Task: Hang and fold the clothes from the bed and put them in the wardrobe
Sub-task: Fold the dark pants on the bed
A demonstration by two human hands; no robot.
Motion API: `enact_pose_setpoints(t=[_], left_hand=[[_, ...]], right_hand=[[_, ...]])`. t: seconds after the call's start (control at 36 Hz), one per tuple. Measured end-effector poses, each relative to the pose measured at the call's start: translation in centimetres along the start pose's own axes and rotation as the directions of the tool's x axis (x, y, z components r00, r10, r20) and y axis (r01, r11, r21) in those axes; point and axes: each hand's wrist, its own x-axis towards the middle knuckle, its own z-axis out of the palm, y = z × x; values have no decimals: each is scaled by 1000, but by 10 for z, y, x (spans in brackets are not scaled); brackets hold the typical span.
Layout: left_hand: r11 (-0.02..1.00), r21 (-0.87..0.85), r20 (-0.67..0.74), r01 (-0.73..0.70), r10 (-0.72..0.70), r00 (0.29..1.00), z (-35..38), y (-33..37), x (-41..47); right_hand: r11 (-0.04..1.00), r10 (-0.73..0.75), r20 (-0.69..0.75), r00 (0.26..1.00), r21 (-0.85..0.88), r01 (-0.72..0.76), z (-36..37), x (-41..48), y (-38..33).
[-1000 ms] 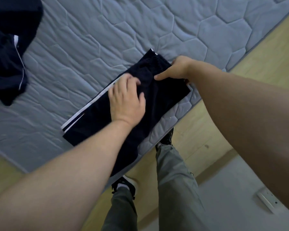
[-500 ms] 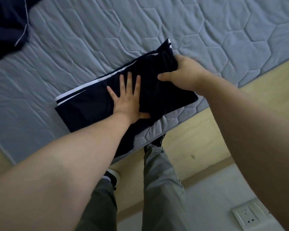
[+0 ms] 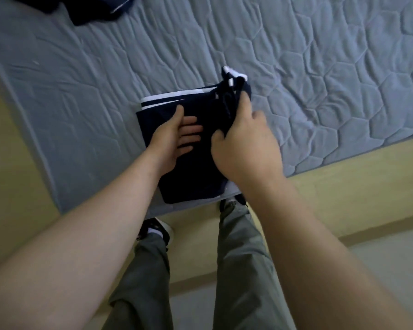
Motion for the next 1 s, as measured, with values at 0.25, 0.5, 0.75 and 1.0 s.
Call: enact_pose_setpoints(t=[0.25,0.5,0.75,1.0], left_hand=[[892,-440,46,98,-86,995,-85,-33,9],[944,-327,57,53,-36,998,-95,-49,5],[999,26,-475,19,-4,880,-56,-62,22],[960,-189,-100,206,-227,969,-78,-61,8]], right_hand=[[994,-17,139,990,-105,32,121,-9,-59],[972,-118,290,950,231,50,133,9,-33],[951,270,-165,949,201,-236,103,54,29],[855,345,237,908,319,-408,97,72,49]])
